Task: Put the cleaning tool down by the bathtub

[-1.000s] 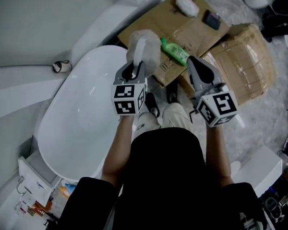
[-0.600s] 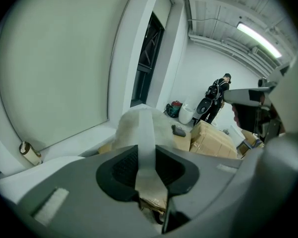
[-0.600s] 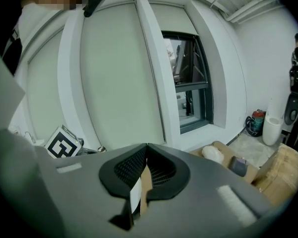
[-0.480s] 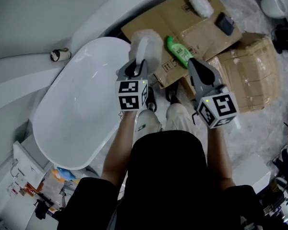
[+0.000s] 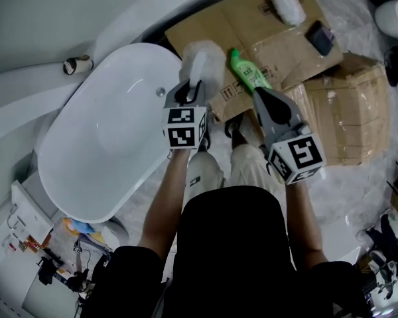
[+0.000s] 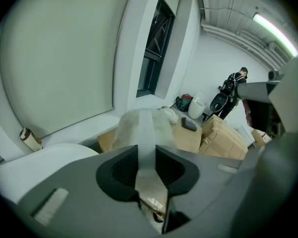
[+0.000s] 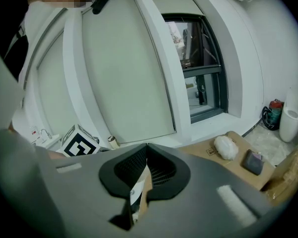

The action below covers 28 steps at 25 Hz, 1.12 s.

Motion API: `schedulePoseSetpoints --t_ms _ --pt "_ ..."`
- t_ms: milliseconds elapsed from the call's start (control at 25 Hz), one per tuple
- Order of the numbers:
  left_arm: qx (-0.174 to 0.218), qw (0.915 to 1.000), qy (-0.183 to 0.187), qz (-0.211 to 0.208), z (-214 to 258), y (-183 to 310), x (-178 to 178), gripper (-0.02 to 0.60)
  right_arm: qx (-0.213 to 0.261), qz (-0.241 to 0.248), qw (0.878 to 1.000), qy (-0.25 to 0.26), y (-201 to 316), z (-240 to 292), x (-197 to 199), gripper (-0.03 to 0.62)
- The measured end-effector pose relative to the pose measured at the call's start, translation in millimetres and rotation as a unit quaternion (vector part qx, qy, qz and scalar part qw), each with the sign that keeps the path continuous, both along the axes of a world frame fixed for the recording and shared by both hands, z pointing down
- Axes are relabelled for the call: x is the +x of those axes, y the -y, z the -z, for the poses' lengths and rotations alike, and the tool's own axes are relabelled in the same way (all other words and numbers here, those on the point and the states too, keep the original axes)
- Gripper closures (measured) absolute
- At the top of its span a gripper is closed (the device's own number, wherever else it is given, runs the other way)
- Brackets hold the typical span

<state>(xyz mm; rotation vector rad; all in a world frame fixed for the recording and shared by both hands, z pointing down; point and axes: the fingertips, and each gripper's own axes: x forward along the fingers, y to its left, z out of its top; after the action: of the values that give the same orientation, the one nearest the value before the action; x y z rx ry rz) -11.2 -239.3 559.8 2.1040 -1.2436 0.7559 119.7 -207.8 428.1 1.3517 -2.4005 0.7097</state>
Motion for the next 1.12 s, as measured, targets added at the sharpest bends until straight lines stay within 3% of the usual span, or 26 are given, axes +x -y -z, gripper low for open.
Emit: schedulePoseSetpoints --t_ms 720,1120 --pt "-0.048 0.9976 0.015 0.048 -89 19 25 0.502 -0.030 0.043 0.999 0.004 28 -55 19 0.585" --pt "-0.090 0.9928 0.006 0.079 -138 21 32 0.500 -0.040 0.061 0.997 0.008 40 -79 20 0.585"
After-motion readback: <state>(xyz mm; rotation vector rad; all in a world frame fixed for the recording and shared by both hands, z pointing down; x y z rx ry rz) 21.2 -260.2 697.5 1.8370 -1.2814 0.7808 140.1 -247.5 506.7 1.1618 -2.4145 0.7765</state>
